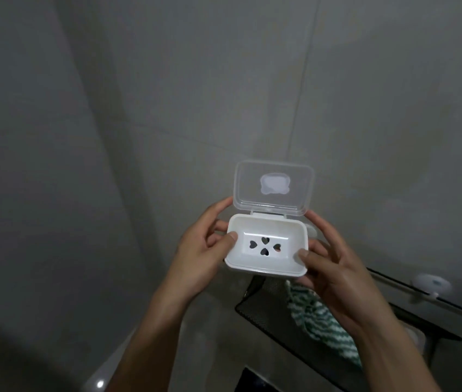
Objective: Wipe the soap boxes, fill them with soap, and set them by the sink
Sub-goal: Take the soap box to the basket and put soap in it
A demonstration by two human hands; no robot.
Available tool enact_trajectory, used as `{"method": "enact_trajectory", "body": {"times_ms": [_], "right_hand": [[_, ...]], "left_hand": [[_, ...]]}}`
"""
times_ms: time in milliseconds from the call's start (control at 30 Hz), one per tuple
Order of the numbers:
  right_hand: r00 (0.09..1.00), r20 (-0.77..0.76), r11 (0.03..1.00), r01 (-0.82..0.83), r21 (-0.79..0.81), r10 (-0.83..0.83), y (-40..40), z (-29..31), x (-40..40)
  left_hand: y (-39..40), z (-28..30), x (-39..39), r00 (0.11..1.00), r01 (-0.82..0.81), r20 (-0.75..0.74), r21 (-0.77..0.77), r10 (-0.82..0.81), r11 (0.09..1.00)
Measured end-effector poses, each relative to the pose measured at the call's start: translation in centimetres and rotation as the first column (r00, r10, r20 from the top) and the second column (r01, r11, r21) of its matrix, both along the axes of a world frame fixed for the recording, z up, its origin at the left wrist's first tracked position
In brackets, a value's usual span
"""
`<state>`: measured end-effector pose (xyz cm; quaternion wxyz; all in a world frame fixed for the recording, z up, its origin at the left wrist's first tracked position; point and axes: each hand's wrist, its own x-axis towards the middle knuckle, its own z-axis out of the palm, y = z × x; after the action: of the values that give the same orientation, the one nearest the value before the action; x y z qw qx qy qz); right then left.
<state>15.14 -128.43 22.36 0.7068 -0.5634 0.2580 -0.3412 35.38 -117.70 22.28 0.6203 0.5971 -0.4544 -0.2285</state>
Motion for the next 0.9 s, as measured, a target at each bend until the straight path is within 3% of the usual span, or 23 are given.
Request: {"method": "enact_trajectory", "body": {"times_ms": [200,433,633,900], "right_hand": [[0.978,-0.075,0.98,-0.197,-0.025,0.194,-0.2,-0.7,2.3],[0.912,-0.144,0.917,-0.396,-0.052,0.385,2.2,-2.4,4.0],[0.794,-0.179,0.798,-0.599,-0.067,0.581,7.2,-4.0,5.6],[0.606,-0.166,0.608,-0.792,-0.043,0.778,15.7,-4.2,6.6]], "left_hand": [[3.8,-1.3,-1.0,0.956,-0.294,-0.007,0.056,0.295,0.954],[9.5,-3.1,-4.7,0.834,-0.549,-0.015,0.092,0.552,0.831],[16.4,-5.2,-9.2,0.647,-0.752,-0.063,0.117,0.76,0.649],[26.0,-5.4,-12.7,0.474,-0.872,-0.04,0.115,0.88,0.475]]}}
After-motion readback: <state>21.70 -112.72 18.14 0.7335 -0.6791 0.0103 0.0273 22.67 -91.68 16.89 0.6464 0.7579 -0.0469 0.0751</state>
